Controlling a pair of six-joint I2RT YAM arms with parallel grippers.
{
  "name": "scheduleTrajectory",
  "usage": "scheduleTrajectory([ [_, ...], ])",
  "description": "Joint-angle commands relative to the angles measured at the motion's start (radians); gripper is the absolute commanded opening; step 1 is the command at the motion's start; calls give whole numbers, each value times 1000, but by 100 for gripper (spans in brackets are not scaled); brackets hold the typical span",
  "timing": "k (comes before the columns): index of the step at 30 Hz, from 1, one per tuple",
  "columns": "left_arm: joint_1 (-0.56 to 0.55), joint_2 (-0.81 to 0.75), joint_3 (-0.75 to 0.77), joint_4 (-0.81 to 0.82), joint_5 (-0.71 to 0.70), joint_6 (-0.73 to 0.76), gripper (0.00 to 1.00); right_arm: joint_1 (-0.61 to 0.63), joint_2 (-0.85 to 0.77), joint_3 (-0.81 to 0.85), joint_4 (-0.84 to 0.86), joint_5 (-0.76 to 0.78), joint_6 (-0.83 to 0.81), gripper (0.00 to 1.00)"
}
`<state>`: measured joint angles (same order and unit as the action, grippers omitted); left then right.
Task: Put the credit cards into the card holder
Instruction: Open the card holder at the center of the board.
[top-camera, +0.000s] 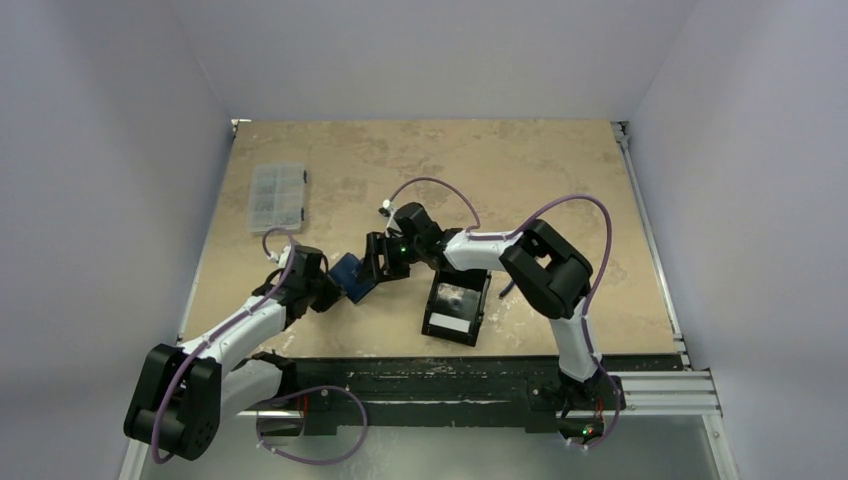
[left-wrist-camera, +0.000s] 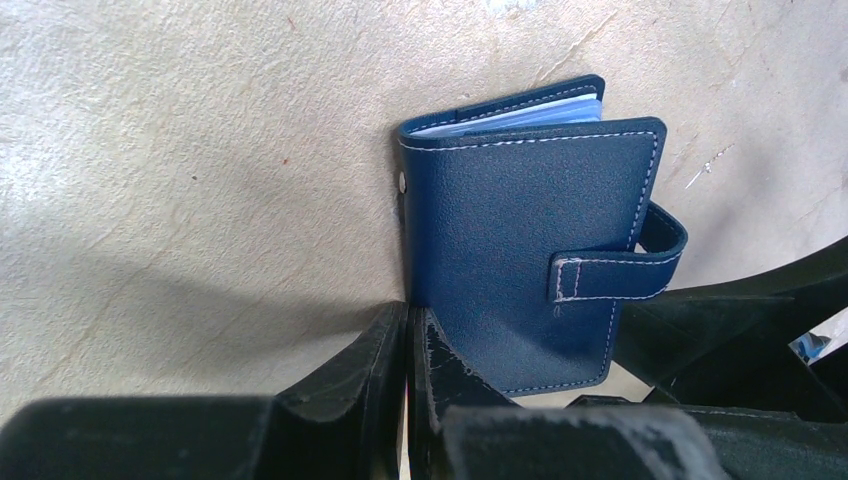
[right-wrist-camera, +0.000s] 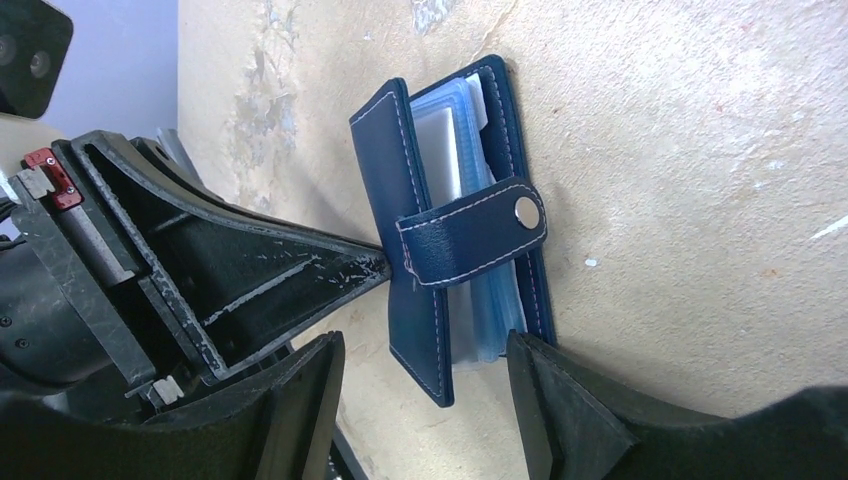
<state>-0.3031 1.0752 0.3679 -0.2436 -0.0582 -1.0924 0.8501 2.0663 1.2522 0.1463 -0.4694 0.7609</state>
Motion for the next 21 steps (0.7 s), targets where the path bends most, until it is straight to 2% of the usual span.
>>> scheduleTrajectory([
  [1,-1,27,-45,-58,14,11,7,18,2,40,35,1,5,67],
  [5,-1,35,-45,-52,18,14,8,35,-15,60,-6,29,-13,65],
  [9,-1,37,-43,-51,20,14,7,49,-44,101,-142,130,-100,69],
  [14,-1,34,-44,-53,18,18,7,47,-97,91,-183,161,-119,72],
  [21,-1,35,-37,-58,20,23,7,49,-83,107,-189,160,-127,73],
])
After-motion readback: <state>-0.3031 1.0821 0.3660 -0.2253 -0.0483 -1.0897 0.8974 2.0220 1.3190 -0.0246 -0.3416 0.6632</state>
